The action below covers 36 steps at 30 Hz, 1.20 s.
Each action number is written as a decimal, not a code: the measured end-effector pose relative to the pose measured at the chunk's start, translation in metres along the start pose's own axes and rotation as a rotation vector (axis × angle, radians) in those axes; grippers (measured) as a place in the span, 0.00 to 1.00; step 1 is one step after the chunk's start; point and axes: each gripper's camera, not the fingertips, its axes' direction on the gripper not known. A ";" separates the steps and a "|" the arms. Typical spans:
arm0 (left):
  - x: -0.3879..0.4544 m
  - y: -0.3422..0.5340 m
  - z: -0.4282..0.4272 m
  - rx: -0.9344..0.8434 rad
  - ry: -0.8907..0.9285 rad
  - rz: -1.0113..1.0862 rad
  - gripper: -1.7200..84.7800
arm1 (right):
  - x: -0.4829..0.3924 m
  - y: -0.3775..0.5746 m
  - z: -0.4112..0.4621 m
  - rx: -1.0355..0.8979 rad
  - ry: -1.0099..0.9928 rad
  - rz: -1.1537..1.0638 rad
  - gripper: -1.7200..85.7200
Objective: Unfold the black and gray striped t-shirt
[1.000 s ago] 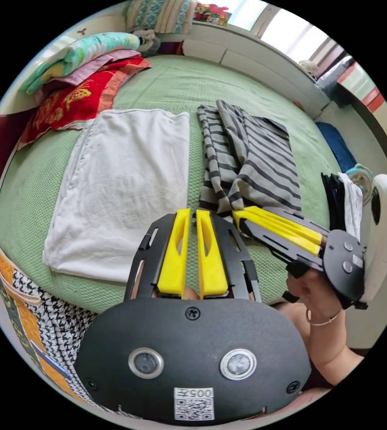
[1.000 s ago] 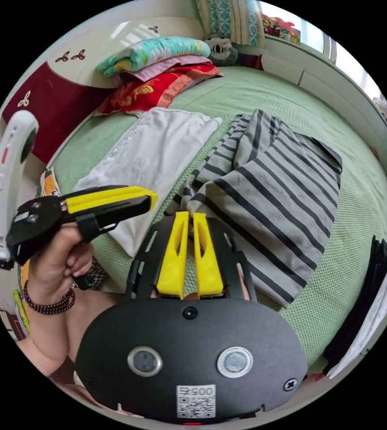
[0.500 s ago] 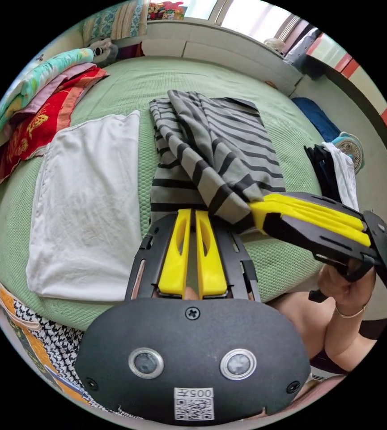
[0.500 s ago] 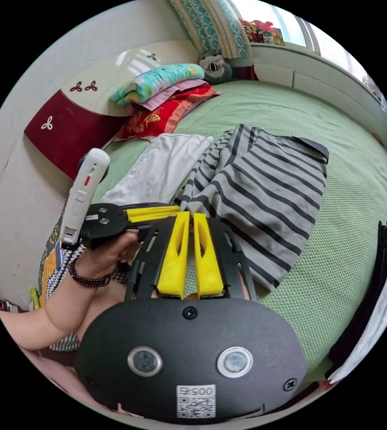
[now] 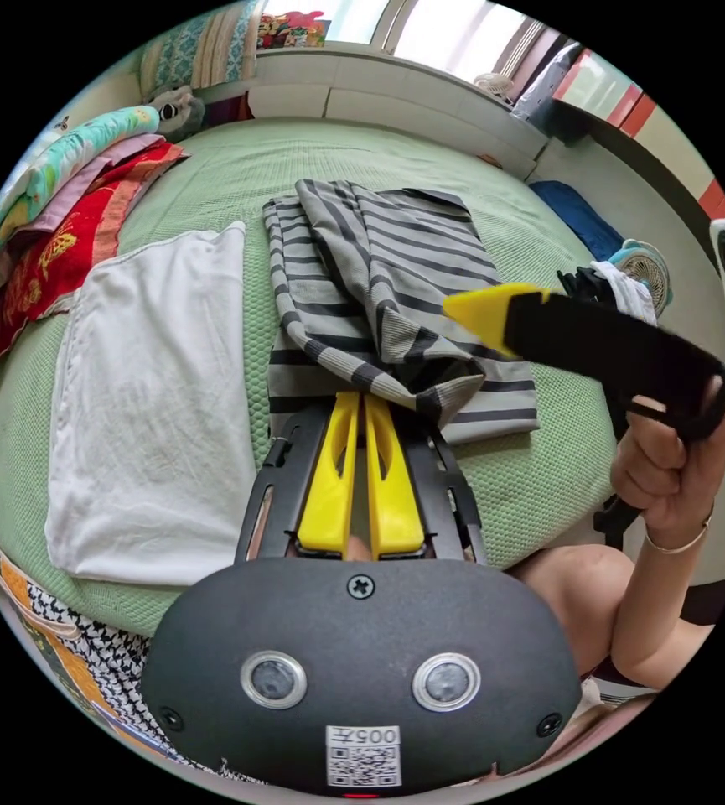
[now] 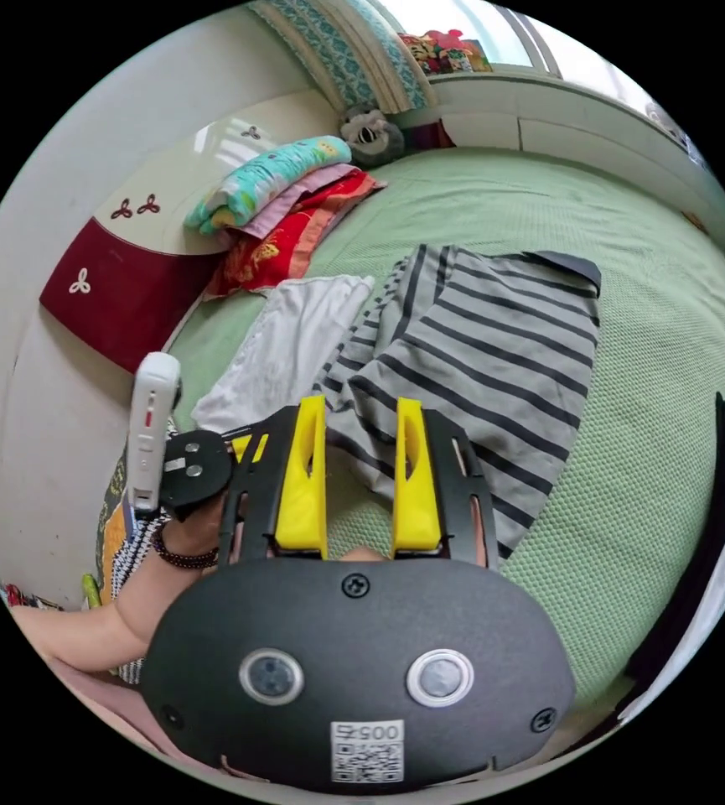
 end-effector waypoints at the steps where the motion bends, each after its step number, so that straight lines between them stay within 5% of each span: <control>1: -0.001 0.000 0.000 0.002 0.002 -0.002 0.02 | 0.002 0.000 -0.006 0.039 -0.046 -0.003 0.16; 21: 0.009 -0.006 0.022 -0.006 0.099 0.040 0.01 | -0.011 -0.027 0.085 -0.184 0.120 -0.066 0.23; 28: 0.016 -0.007 0.029 -0.027 0.079 0.085 0.02 | -0.016 -0.025 0.104 -0.184 0.333 -0.058 0.10; 36: -0.001 -0.010 0.003 0.054 0.037 0.046 0.07 | 0.002 -0.021 0.073 -0.082 0.231 0.016 0.01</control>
